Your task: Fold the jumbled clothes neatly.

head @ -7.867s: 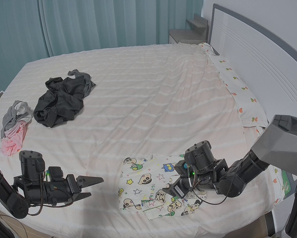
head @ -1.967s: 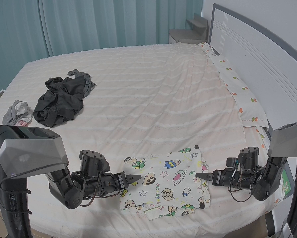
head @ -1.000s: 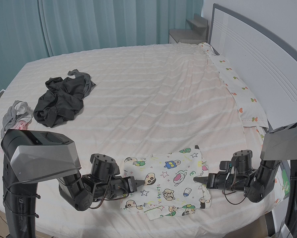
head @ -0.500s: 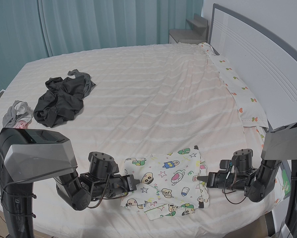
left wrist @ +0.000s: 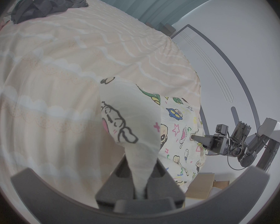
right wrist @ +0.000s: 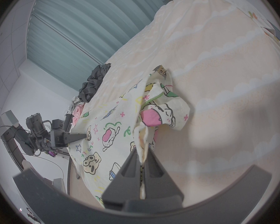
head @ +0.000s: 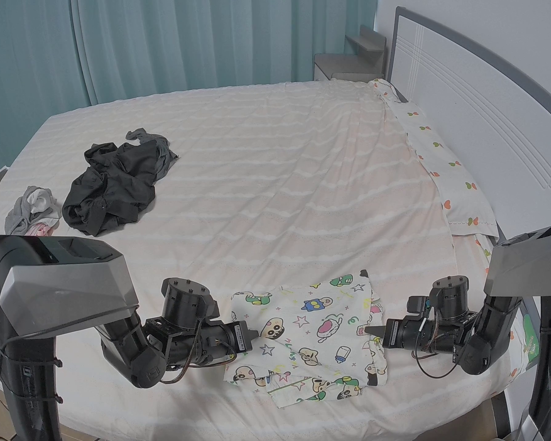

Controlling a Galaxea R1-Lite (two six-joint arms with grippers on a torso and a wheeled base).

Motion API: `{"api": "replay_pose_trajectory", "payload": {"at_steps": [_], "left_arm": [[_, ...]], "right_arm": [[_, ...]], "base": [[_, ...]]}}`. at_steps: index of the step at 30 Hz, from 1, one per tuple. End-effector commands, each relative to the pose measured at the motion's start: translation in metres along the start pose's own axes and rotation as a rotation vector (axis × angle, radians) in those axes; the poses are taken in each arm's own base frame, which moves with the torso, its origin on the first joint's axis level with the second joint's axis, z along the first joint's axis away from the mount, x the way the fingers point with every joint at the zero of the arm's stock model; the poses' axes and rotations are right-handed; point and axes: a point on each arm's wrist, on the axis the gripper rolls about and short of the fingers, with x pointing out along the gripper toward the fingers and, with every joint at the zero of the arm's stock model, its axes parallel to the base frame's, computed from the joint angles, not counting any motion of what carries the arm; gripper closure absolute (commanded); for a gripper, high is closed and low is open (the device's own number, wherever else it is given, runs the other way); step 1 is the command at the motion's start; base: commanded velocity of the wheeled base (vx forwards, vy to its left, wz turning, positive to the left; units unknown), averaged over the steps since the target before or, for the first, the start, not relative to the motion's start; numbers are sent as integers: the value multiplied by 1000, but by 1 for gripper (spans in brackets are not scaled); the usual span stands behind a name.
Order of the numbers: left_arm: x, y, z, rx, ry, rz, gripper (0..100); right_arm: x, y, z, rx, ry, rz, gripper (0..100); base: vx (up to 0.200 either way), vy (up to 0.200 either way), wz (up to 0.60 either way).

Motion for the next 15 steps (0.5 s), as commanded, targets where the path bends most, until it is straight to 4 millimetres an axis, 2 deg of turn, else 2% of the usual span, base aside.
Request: {"api": "replay_pose_trajectory", "payload": {"at_steps": [1,9,13,15], "left_arm": [[-2,0,2,6,-7,-1,100],[-5,3,-1,4,1,10,100],[-6,7,6,1,-24,17,100],[-6,12,13,-6,-48,24,100]], "right_arm": [[0,0,0,0,1,1,100],[0,1,1,-3,-4,3,100],[1,2,1,-9,-13,10,100],[4,4,3,-21,-42,26,100]], "base": [[-200,200,0],[-200,200,0],[-200,200,0],[0,200,0]]}}
